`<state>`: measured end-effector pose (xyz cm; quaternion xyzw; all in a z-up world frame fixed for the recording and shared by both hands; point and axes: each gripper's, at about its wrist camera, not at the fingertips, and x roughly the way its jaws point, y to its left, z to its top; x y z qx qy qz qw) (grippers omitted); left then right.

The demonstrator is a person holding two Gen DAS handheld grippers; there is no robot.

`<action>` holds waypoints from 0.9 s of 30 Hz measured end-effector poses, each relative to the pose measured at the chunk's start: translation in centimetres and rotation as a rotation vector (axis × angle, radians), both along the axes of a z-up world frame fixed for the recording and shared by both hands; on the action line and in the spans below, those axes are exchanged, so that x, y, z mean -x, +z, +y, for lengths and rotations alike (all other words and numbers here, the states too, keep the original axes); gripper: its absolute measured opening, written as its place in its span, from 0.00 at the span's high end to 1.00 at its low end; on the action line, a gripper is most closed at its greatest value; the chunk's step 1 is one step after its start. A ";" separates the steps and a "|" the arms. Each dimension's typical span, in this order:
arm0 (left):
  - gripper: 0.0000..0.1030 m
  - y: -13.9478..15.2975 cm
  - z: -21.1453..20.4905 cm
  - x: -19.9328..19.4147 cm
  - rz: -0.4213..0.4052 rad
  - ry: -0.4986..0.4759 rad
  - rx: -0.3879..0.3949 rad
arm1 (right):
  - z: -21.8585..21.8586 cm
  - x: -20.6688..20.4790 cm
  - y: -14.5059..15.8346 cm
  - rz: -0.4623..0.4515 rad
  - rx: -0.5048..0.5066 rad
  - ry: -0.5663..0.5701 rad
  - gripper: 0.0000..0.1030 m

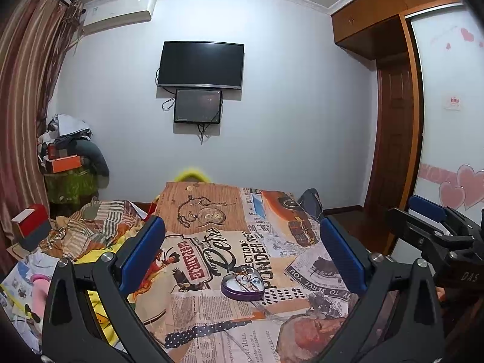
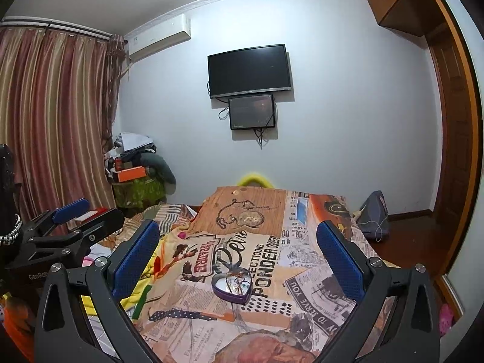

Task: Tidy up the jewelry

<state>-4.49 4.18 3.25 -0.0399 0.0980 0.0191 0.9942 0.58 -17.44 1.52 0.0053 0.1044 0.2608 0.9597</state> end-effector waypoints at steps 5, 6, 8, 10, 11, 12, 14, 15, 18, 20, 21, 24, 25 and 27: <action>0.00 -0.1 0.1 0.0 0.001 0.001 0.005 | 0.0 0.0 0.1 0.001 0.003 -0.002 0.00; 0.00 -0.1 0.1 0.0 0.000 0.002 0.004 | 0.0 0.0 0.1 0.001 0.004 -0.003 0.00; 0.00 -0.1 0.2 -0.2 0.001 0.002 0.004 | 0.0 -0.1 0.2 0.001 0.003 -0.004 0.00; 0.00 -0.1 0.2 -0.2 0.002 0.002 0.005 | 0.1 -0.1 0.2 0.004 0.003 -0.003 0.00; 0.00 -0.2 0.2 -0.2 0.003 0.002 0.006 | 0.1 -0.1 0.2 0.006 0.004 -0.003 0.00; 0.00 -0.3 0.3 -0.3 0.004 0.002 0.007 | 0.1 -0.1 0.1 0.007 0.005 -0.003 0.00; 0.00 -0.4 0.3 -0.3 0.006 0.002 0.010 | 0.1 -0.1 0.1 0.009 0.008 -0.004 0.00; 0.00 -0.5 0.4 -0.3 0.008 0.004 0.011 | 0.1 -0.2 0.0 0.010 0.009 -0.004 0.00; 0.00 -0.5 0.5 -0.4 0.012 0.000 0.018 | 0.0 -0.2 0.0 0.014 0.010 -0.004 0.00; 0.00 -0.6 0.5 -0.5 0.016 -0.004 0.025 | 0.1 -0.3 0.1 0.016 0.010 -0.004 0.00; 0.00 -0.6 0.5 -0.5 0.017 -0.005 0.027 | 0.1 -0.3 0.0 0.016 0.010 -0.004 0.00; 0.00 -0.7 0.6 -0.5 0.019 -0.009 0.031 | 0.1 -0.3 0.0 0.016 0.010 -0.004 0.00; 0.00 -0.7 0.6 -0.5 0.019 -0.010 0.032 | 0.1 -0.4 0.1 0.016 0.010 -0.005 0.00; 0.00 -0.7 0.5 -0.5 0.020 -0.011 0.029 | 0.1 -0.4 0.0 0.017 0.010 -0.005 0.00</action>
